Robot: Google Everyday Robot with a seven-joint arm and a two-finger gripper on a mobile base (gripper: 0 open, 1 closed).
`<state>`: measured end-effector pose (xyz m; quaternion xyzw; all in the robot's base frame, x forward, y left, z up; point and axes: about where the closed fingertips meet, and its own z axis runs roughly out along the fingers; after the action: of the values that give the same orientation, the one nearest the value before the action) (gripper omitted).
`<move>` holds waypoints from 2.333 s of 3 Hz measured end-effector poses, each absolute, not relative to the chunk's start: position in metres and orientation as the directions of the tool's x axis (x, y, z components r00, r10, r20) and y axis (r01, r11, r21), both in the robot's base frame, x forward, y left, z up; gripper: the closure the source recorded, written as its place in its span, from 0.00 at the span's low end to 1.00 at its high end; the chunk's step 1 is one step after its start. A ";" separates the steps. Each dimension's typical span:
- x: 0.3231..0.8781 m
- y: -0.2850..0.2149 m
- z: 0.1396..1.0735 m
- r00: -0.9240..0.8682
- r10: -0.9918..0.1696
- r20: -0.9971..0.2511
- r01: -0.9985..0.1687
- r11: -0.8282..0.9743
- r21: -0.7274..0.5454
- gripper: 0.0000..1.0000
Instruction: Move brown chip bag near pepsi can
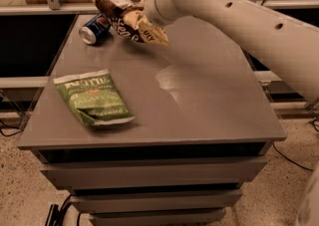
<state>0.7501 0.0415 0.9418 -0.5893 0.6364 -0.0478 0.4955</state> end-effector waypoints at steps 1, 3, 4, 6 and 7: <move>0.749 0.046 0.938 0.176 -0.795 -0.580 -0.709 0.306 -0.635 0.82; 0.750 0.047 0.930 0.145 -0.799 -0.584 -0.717 0.322 -0.618 0.36; 0.751 0.045 0.928 0.134 -0.798 -0.588 -0.717 0.331 -0.613 0.12; 0.751 0.045 0.927 0.133 -0.795 -0.591 -0.719 0.333 -0.610 0.00; 0.752 0.039 0.929 0.124 -0.795 -0.593 -0.718 0.341 -0.607 0.00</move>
Offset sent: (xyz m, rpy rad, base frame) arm 0.0002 0.0034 -0.0124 0.0095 0.0396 -0.0374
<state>0.7523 0.0393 0.9289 -0.5726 0.6606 -0.0402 0.4839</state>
